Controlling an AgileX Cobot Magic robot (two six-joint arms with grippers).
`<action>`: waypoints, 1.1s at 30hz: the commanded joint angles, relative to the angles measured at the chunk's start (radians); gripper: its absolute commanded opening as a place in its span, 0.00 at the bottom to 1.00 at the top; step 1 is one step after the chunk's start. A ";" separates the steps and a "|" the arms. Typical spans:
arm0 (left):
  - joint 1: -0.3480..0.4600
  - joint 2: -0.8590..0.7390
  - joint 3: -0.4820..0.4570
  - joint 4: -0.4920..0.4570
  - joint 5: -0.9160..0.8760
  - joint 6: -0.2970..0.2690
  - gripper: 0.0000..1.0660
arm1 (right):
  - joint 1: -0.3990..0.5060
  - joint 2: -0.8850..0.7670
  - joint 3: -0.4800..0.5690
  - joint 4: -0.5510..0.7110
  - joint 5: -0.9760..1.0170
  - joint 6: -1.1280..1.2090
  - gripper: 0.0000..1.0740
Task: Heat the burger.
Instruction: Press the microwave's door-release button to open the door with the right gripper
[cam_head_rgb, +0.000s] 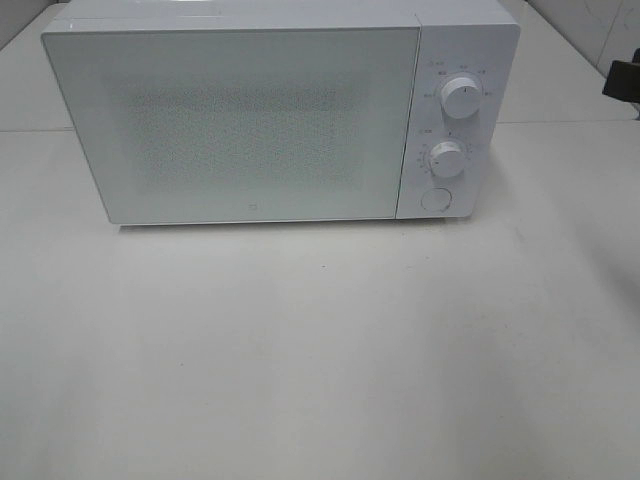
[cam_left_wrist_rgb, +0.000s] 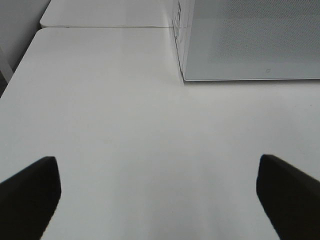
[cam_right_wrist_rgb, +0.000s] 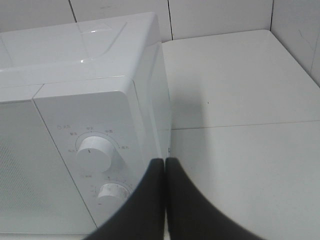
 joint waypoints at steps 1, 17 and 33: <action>0.003 -0.025 0.004 -0.004 -0.009 0.000 0.96 | -0.005 0.060 0.001 0.000 -0.091 0.023 0.00; 0.003 -0.025 0.004 -0.004 -0.009 0.000 0.96 | -0.005 0.344 0.082 0.001 -0.496 0.374 0.00; 0.003 -0.025 0.004 -0.004 -0.009 0.000 0.96 | 0.045 0.552 0.082 0.180 -0.576 0.873 0.00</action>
